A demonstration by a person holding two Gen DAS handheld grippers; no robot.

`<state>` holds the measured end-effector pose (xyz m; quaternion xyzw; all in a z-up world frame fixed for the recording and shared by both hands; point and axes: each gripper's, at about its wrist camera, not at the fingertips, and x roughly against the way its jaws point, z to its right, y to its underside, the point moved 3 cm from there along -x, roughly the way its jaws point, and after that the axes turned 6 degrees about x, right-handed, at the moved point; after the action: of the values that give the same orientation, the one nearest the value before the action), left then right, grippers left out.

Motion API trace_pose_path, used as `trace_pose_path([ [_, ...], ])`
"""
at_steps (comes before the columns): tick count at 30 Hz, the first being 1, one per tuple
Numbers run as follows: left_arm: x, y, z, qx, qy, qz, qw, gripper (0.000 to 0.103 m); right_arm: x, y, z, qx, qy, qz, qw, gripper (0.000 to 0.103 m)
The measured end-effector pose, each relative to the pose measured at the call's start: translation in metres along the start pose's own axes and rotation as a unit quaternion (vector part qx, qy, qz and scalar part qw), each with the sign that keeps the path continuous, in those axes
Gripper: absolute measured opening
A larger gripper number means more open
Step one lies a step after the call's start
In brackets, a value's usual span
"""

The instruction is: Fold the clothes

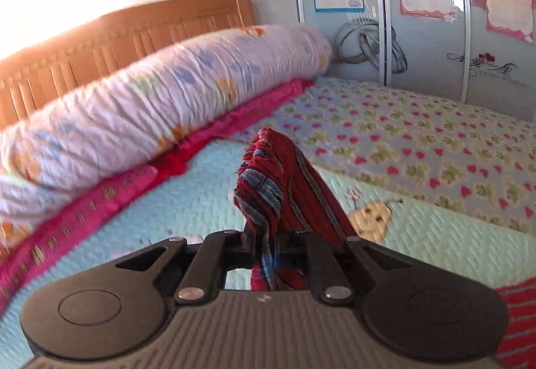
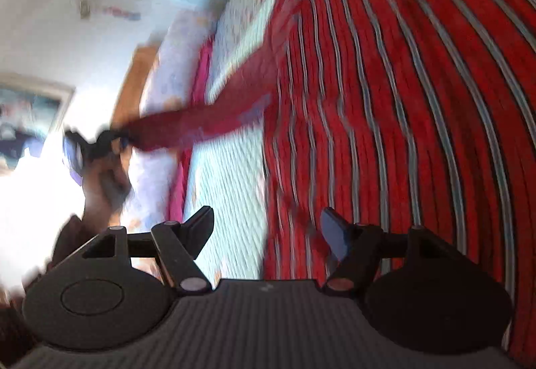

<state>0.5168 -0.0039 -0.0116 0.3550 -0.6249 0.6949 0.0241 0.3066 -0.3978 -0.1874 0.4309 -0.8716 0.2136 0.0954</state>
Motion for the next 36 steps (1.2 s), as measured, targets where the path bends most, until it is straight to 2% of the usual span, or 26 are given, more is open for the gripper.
trace_pose_path([
  [4,0.011,0.029,-0.007,0.047,0.031,-0.026,0.9981,0.008,-0.01,-0.036,0.007,0.009,-0.002,0.045,0.999,0.071],
  [6,0.022,0.042,0.0,0.029,0.034,-0.015,0.9989,0.008,-0.015,-0.047,0.021,0.006,0.006,0.052,0.999,0.071],
  [7,0.027,0.047,0.005,0.019,0.036,-0.01,0.9991,0.008,-0.018,-0.051,0.032,0.003,0.026,0.048,0.998,0.071],
  [8,0.033,0.051,0.01,0.01,0.04,-0.005,0.9992,0.008,-0.019,-0.053,0.043,0.004,0.051,0.042,0.998,0.063],
  [9,0.038,0.056,0.015,0.001,0.047,-0.001,0.9989,0.008,-0.017,-0.055,0.049,0.005,0.063,0.034,0.997,0.044],
  [11,0.048,0.065,0.026,-0.02,0.062,0.005,0.9978,0.009,-0.011,-0.058,0.058,0.006,0.076,0.025,0.997,0.038],
  [13,0.056,0.075,0.037,-0.043,0.076,0.011,0.9961,0.009,-0.001,-0.058,0.053,0.008,0.085,0.034,0.996,0.042],
  [15,0.059,0.09,0.049,-0.064,0.085,0.003,0.9943,0.01,0.01,-0.059,0.044,0.028,0.07,0.05,0.996,0.062],
  [16,0.059,0.098,0.056,-0.075,0.09,-0.004,0.9931,0.01,0.015,-0.061,0.039,0.039,0.061,0.06,0.996,0.064],
  [18,0.063,0.117,0.069,-0.092,0.102,-0.011,0.9904,0.01,0.019,-0.064,0.046,0.042,0.076,0.061,0.994,0.066],
  [19,0.067,0.126,0.077,-0.106,0.11,-0.012,0.9882,0.01,0.022,-0.067,0.055,0.037,0.1,0.055,0.993,0.065],
  [20,0.071,0.135,0.084,-0.12,0.118,-0.012,0.9858,0.01,0.023,-0.069,0.062,0.032,0.107,0.049,0.993,0.059],
  [23,0.082,0.153,0.097,-0.127,0.143,-0.011,0.9815,0.01,0.036,-0.073,0.061,0.041,0.099,0.055,0.993,0.062],
  [25,0.08,0.158,0.101,-0.114,0.141,-0.02,0.9832,0.01,0.048,-0.075,0.06,0.047,0.1,0.059,0.992,0.063],
  [30,0.058,0.15,0.093,-0.044,0.135,-0.058,0.9881,0.008,0.08,-0.066,0.066,0.014,0.083,0.078,0.993,0.065],
  [33,0.062,0.141,0.094,-0.03,0.121,-0.054,0.9908,0.007,0.098,-0.058,0.07,-0.004,0.082,0.09,0.993,0.066],
  [36,0.072,0.135,0.095,-0.006,0.126,-0.052,0.9907,0.007,0.105,-0.049,0.077,-0.016,0.087,0.096,0.991,0.066],
])
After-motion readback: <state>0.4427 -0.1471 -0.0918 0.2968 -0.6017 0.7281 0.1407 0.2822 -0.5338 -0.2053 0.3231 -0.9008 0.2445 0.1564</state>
